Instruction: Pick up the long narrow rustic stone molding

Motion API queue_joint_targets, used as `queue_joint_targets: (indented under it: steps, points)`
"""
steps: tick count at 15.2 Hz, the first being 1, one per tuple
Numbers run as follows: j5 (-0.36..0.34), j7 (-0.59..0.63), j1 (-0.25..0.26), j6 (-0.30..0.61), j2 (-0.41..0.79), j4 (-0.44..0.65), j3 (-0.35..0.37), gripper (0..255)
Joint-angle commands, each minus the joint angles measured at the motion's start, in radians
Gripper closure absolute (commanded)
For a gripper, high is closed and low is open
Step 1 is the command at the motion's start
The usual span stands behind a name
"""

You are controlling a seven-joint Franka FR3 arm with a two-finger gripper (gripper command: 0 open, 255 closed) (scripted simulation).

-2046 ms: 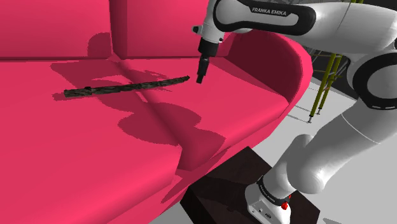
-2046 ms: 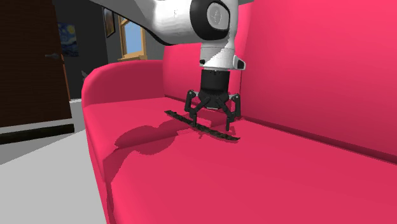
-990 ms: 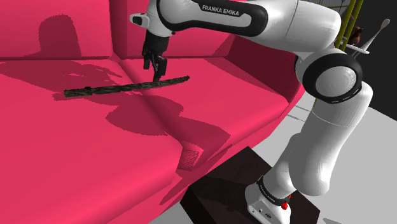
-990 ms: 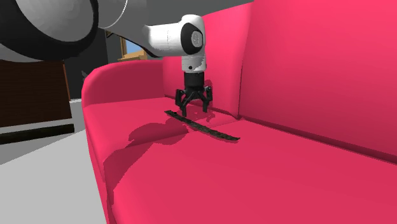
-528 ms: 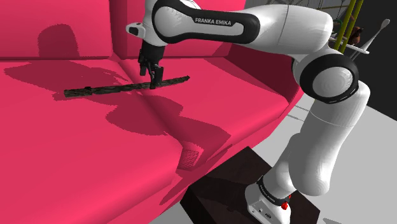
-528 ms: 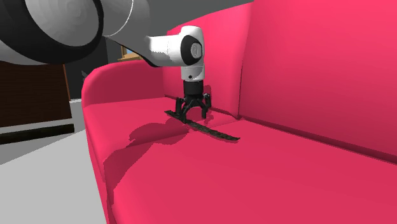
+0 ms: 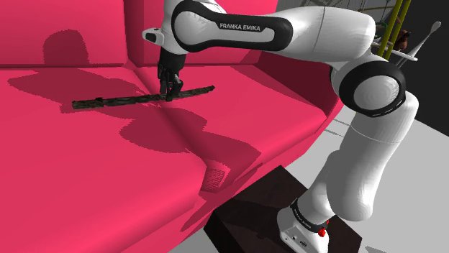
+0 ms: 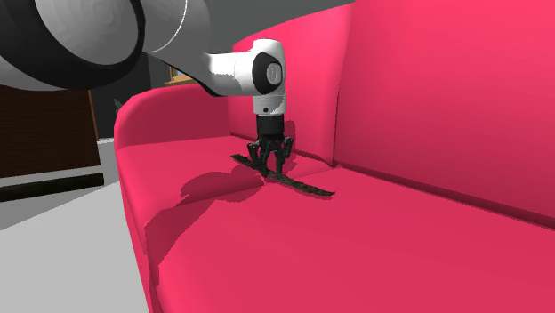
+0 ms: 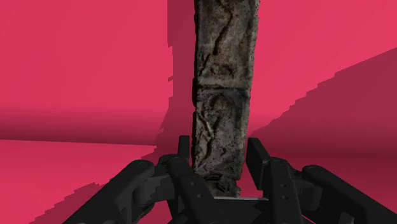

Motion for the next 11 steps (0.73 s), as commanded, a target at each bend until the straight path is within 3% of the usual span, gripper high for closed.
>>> queue_joint_targets:
  steps: [1,4,11]
  points:
    - [0.0,0.0,0.0,0.002,0.003,-0.001,0.0,255]
    - [0.0,0.0,0.0,0.002,-0.001,-0.006,0.0,255]
    - [0.0,0.0,0.001,-0.093,0.0,0.091,0.0,255]
